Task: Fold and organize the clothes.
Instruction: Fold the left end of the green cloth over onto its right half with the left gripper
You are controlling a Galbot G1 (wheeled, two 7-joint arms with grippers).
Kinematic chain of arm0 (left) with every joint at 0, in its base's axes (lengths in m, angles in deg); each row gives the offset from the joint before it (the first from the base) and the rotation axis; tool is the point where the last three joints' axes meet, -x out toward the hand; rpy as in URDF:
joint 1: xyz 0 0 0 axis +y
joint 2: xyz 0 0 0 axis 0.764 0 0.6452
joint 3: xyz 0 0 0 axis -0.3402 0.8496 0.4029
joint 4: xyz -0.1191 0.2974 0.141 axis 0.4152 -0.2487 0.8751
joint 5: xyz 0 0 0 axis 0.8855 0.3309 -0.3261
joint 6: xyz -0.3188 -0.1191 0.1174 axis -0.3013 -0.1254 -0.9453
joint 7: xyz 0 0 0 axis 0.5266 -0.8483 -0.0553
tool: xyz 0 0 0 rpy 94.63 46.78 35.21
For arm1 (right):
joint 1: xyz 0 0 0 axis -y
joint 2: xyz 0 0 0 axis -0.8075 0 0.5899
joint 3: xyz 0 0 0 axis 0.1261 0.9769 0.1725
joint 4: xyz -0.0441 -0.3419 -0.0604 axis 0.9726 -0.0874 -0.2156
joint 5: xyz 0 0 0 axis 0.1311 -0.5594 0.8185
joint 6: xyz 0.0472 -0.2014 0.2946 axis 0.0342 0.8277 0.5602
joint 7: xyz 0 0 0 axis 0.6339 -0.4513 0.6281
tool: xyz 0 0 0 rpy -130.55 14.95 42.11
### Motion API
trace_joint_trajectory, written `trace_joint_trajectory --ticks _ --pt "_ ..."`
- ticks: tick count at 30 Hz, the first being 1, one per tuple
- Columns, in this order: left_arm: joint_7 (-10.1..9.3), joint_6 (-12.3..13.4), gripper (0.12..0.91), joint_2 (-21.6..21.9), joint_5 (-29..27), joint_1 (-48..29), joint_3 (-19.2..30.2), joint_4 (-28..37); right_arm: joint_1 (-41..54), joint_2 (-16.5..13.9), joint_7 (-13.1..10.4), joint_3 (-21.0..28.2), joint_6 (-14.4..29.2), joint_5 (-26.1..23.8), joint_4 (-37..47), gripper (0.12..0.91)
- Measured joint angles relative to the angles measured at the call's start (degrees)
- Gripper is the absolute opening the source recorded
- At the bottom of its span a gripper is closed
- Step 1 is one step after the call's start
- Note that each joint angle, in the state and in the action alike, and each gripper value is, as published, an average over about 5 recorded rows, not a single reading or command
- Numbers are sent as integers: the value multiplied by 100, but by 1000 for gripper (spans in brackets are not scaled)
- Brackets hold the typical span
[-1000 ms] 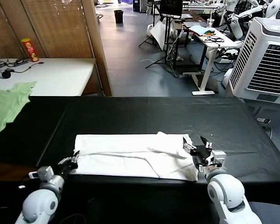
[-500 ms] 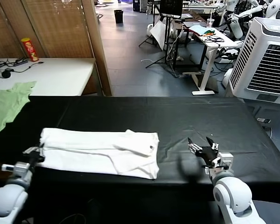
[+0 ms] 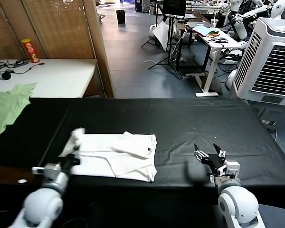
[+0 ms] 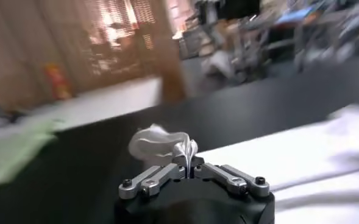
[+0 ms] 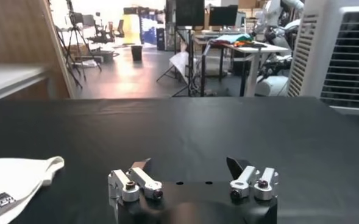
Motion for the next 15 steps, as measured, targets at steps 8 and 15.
trace_joint_trajectory --ticks 8,15 --pt "-391 -296 154 -712 858 -541 1179 -279 -72 71 0 -65 29 -113 60 798" --pt "-482 -333 154 -1158 985 -990 1789 -154 -16 110 2 24 29 -191 140 798"
